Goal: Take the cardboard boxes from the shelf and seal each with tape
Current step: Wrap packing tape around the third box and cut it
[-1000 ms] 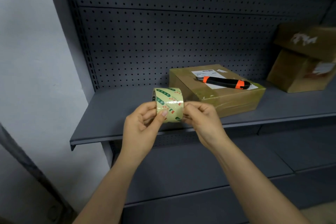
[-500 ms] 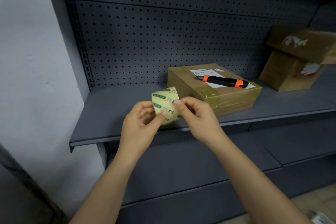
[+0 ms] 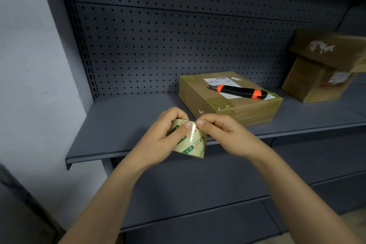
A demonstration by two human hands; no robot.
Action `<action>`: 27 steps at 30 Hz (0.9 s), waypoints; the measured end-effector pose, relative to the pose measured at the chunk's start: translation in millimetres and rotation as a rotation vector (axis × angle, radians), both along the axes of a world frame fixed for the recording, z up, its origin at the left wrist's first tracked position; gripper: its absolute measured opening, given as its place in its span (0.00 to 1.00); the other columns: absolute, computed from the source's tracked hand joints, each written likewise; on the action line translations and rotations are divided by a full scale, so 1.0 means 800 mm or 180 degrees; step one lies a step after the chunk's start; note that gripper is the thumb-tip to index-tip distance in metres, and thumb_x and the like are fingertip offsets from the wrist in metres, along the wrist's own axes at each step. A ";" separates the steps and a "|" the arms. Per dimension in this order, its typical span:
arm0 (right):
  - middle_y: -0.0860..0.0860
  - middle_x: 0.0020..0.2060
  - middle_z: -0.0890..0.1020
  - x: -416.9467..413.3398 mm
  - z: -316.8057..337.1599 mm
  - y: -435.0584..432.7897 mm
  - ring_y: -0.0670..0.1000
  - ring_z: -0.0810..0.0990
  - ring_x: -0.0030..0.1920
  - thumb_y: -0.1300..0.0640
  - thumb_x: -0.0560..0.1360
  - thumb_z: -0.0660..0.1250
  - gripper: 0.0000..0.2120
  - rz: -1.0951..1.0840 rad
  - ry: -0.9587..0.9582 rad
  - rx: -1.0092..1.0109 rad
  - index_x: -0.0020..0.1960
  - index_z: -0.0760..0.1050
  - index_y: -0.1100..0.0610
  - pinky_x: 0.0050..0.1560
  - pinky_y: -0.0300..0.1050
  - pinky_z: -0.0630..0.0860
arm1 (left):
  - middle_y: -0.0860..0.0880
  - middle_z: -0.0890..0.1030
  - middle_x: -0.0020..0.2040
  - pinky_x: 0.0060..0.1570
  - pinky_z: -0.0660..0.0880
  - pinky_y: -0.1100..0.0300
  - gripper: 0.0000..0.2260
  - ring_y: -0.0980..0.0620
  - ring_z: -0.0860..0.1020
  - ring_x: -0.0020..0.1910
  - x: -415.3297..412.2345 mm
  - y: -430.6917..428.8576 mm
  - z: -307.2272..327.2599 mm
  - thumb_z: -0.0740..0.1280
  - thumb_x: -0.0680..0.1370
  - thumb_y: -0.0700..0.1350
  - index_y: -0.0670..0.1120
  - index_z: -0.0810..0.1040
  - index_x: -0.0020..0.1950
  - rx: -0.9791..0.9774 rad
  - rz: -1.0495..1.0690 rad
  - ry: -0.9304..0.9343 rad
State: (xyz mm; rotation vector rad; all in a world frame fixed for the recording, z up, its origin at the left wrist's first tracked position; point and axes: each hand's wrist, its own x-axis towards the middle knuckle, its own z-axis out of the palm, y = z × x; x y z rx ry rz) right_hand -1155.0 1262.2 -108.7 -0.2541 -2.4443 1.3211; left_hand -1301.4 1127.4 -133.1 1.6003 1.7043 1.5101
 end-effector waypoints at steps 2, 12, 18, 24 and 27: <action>0.57 0.37 0.79 0.001 0.009 0.009 0.50 0.76 0.40 0.54 0.76 0.66 0.16 0.0110 0.0010 -0.0389 0.43 0.79 0.69 0.46 0.42 0.73 | 0.58 0.74 0.38 0.42 0.68 0.62 0.10 0.57 0.72 0.39 0.006 0.001 0.006 0.63 0.76 0.58 0.53 0.73 0.44 -0.0024 -0.0237 -0.0264; 0.65 0.33 0.75 -0.003 0.010 0.028 0.55 0.70 0.38 0.50 0.62 0.69 0.25 0.0181 0.0106 -0.0879 0.38 0.75 0.76 0.41 0.49 0.66 | 0.58 0.74 0.34 0.36 0.67 0.64 0.06 0.59 0.71 0.35 0.026 0.011 0.024 0.63 0.77 0.48 0.48 0.72 0.43 -0.0010 -0.0302 -0.0356; 0.71 0.32 0.74 -0.004 0.007 0.037 0.56 0.71 0.36 0.57 0.64 0.66 0.14 0.0402 0.0058 -0.0744 0.37 0.79 0.70 0.40 0.53 0.66 | 0.57 0.75 0.36 0.37 0.68 0.62 0.06 0.57 0.72 0.36 0.030 0.012 0.022 0.64 0.77 0.49 0.50 0.73 0.42 -0.0090 -0.0217 -0.0350; 0.51 0.39 0.86 0.003 0.007 0.044 0.48 0.83 0.42 0.54 0.63 0.65 0.12 0.0756 0.0069 -0.0738 0.42 0.86 0.50 0.46 0.43 0.78 | 0.57 0.74 0.36 0.36 0.68 0.66 0.06 0.58 0.72 0.35 0.028 0.009 0.024 0.63 0.77 0.48 0.47 0.72 0.43 0.0012 -0.0143 -0.0295; 0.49 0.42 0.86 0.009 0.011 0.042 0.45 0.83 0.45 0.66 0.70 0.66 0.11 0.0870 0.0092 -0.0745 0.48 0.83 0.55 0.45 0.38 0.78 | 0.57 0.73 0.35 0.34 0.68 0.66 0.05 0.57 0.71 0.34 0.027 0.009 0.021 0.63 0.78 0.48 0.49 0.72 0.43 0.0072 -0.0089 -0.0385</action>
